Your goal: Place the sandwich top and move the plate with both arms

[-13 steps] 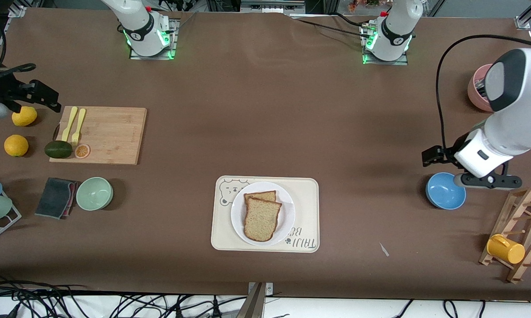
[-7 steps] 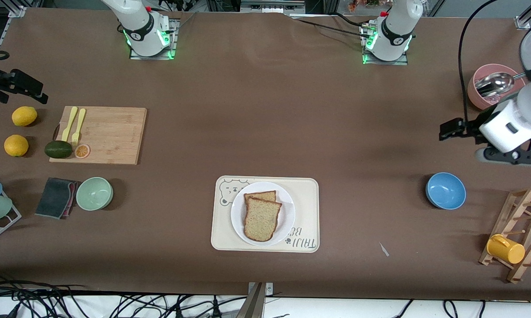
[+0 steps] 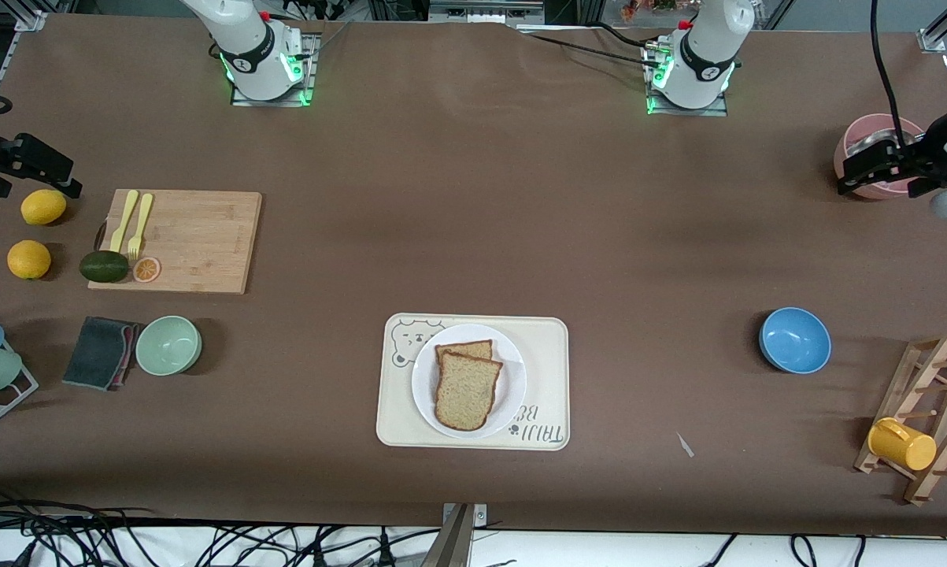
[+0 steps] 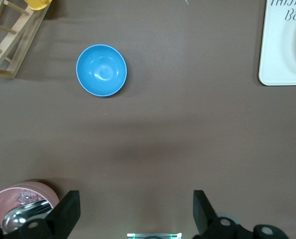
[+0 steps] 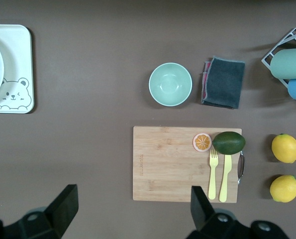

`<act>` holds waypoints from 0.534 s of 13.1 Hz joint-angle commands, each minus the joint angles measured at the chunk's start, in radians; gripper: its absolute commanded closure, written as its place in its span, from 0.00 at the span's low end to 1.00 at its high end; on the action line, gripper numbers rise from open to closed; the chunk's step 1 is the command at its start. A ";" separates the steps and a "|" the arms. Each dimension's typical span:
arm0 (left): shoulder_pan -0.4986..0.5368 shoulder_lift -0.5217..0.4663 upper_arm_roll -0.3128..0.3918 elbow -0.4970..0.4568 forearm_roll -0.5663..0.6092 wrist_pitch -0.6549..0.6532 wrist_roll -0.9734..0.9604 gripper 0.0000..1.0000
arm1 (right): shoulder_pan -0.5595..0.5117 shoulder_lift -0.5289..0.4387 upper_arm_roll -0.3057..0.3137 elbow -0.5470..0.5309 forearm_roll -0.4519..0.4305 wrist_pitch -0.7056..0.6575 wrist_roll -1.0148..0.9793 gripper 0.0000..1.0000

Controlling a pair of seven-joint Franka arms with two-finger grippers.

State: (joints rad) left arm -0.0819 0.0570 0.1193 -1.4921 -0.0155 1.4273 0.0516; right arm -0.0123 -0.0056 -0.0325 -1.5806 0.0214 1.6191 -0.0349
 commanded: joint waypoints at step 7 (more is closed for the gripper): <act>-0.002 0.009 -0.024 -0.022 -0.003 0.109 0.045 0.00 | -0.002 0.012 0.006 0.014 -0.008 0.008 0.009 0.00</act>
State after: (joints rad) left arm -0.0868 0.0742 0.0967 -1.5011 -0.0155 1.4841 0.0662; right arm -0.0115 -0.0050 -0.0283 -1.5806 0.0207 1.6240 -0.0349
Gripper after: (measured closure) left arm 0.000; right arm 0.000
